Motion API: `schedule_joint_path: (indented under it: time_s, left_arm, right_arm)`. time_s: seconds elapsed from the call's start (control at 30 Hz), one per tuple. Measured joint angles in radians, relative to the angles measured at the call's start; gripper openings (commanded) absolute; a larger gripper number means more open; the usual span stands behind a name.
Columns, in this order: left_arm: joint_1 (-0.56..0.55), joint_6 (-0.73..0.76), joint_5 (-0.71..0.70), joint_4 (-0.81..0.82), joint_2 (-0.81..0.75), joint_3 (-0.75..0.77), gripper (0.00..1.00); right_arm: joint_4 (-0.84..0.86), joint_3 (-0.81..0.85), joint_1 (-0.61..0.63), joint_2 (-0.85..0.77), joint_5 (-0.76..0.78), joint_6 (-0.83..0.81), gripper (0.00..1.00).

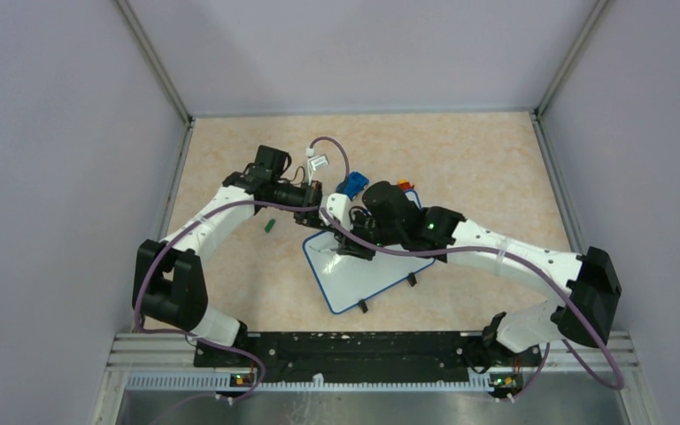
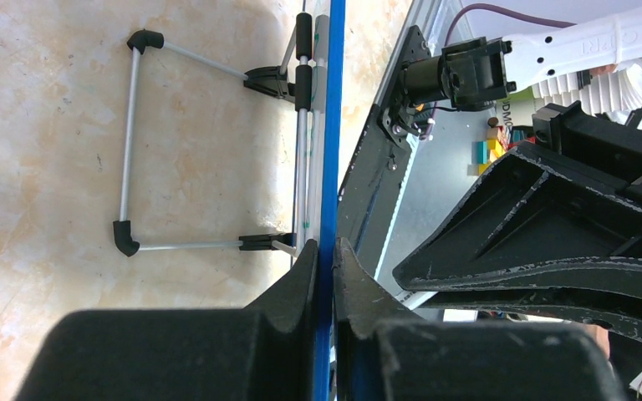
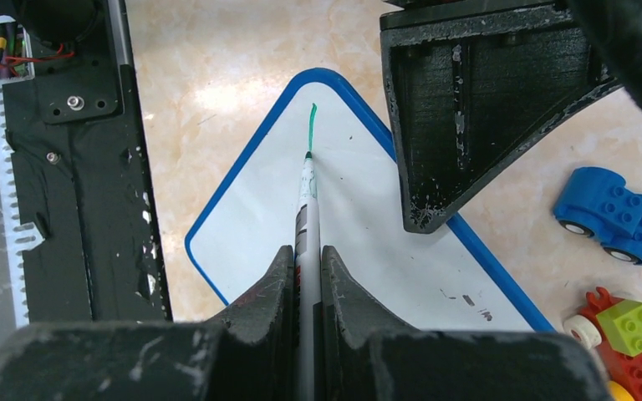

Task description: Write a sentence on the whiteboard

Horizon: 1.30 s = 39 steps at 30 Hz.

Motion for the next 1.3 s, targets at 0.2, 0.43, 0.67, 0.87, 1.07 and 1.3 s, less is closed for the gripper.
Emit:
schedule_joint_path:
  time_s: [0.2, 0.43, 0.67, 0.87, 1.07, 1.3]
  left_arm:
    - [0.000, 0.000, 0.000, 0.000, 0.000, 0.000, 0.00]
    - [0.000, 0.000, 0.000, 0.000, 0.000, 0.000, 0.00]
    - [0.000, 0.000, 0.000, 0.000, 0.000, 0.000, 0.00]
    - [0.000, 0.000, 0.000, 0.000, 0.000, 0.000, 0.00]
    - [0.000, 0.000, 0.000, 0.000, 0.000, 0.000, 0.00]
    - [0.001, 0.000, 0.004, 0.000, 0.005, 0.000, 0.00]
  right_arm:
    - [-0.008, -0.001, 0.000, -0.002, -0.001, 0.000, 0.00]
    - [-0.019, 0.013, 0.000, -0.006, -0.019, 0.001, 0.00]
    - [-0.019, 0.043, -0.008, -0.013, -0.020, 0.012, 0.00]
    - [-0.008, 0.043, -0.009, -0.013, 0.024, 0.024, 0.00]
    - [0.003, 0.043, -0.010, -0.013, 0.068, 0.036, 0.00]
    - [0.014, 0.043, -0.010, -0.010, 0.083, 0.038, 0.00]
